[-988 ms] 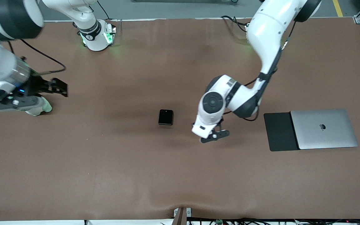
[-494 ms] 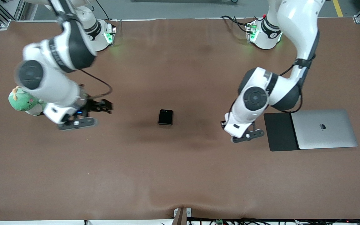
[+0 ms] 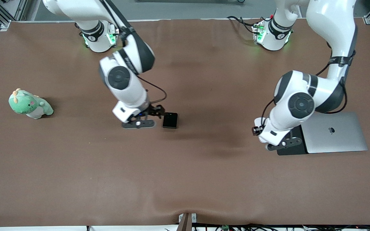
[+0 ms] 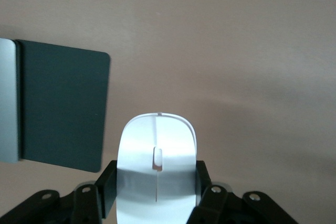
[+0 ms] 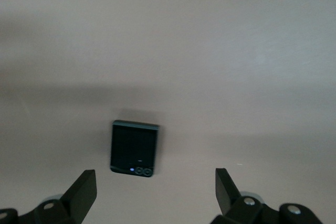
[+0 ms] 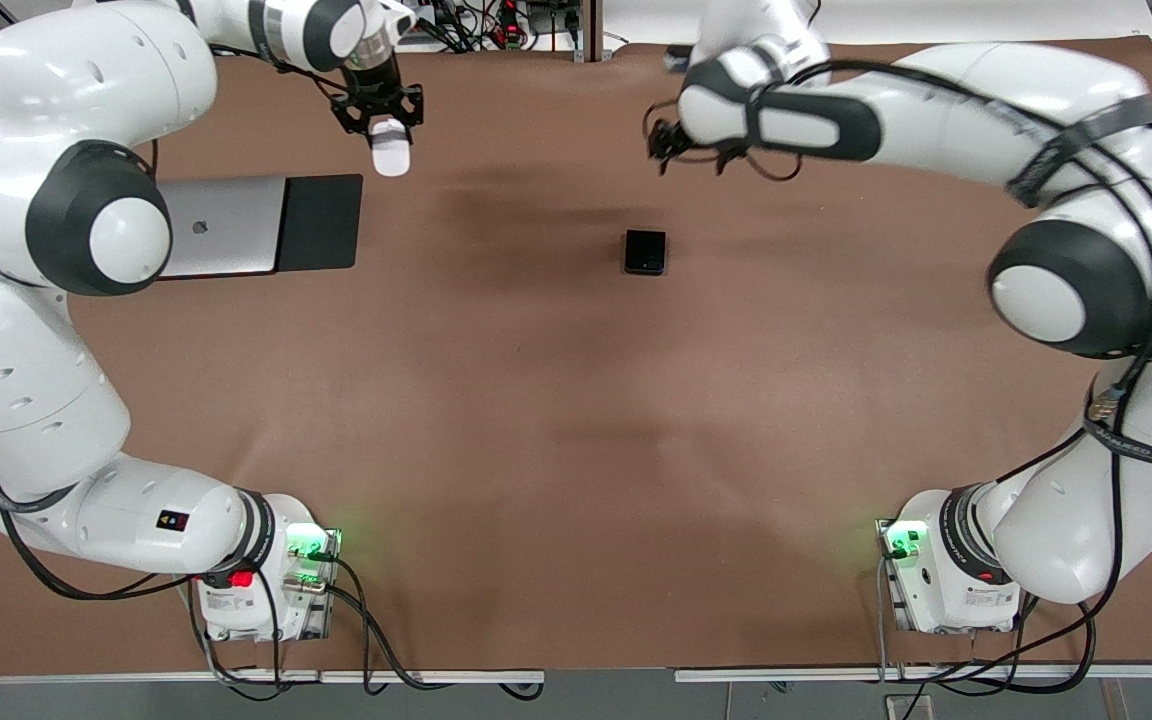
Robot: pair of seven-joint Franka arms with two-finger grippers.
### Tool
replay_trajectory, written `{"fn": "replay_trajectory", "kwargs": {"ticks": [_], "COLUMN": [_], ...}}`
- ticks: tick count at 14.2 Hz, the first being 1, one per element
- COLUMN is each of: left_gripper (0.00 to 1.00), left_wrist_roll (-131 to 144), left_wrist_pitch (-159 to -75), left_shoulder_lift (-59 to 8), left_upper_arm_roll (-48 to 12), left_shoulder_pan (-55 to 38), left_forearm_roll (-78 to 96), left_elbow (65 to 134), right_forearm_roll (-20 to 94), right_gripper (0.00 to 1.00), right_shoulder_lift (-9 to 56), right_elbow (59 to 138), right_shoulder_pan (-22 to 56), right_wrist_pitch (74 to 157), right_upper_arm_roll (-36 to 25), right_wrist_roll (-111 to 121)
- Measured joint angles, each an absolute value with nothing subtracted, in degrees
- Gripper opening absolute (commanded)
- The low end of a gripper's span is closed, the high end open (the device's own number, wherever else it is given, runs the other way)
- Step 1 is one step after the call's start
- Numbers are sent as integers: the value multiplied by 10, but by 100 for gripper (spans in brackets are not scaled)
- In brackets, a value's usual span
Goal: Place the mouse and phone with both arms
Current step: 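Carry the mouse toward the laptop while the right gripper reaches the phone, then lower the mouse onto the mouse pad while the right gripper grasps the phone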
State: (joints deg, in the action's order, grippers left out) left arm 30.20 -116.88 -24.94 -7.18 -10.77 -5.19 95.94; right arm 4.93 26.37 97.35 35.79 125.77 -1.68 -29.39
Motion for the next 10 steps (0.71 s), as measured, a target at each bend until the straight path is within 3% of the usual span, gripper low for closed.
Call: {"fn": "replay_trajectory", "kwargs": {"ticks": [6,10], "left_gripper": [48,48], "left_wrist_roll": [198,164], "left_wrist_pitch": [-1194,-1258], "left_shoulder_lift": [-249,-251], "left_upper_arm_roll": [-72,-72], "left_shoulder_pan": [-28,0], "left_forearm_roll": [-52,-52], "left_elbow": [993,1033], "right_forearm_roll": [39,28], "right_gripper": [100,100], "right_shoulder_lift": [348,365], "right_elbow": [974,974], "right_shoulder_pan": [393,404], "right_wrist_pitch": [1333,1351], "right_upper_arm_roll": [-18,-21], "right_wrist_roll": [-377,-402]}}
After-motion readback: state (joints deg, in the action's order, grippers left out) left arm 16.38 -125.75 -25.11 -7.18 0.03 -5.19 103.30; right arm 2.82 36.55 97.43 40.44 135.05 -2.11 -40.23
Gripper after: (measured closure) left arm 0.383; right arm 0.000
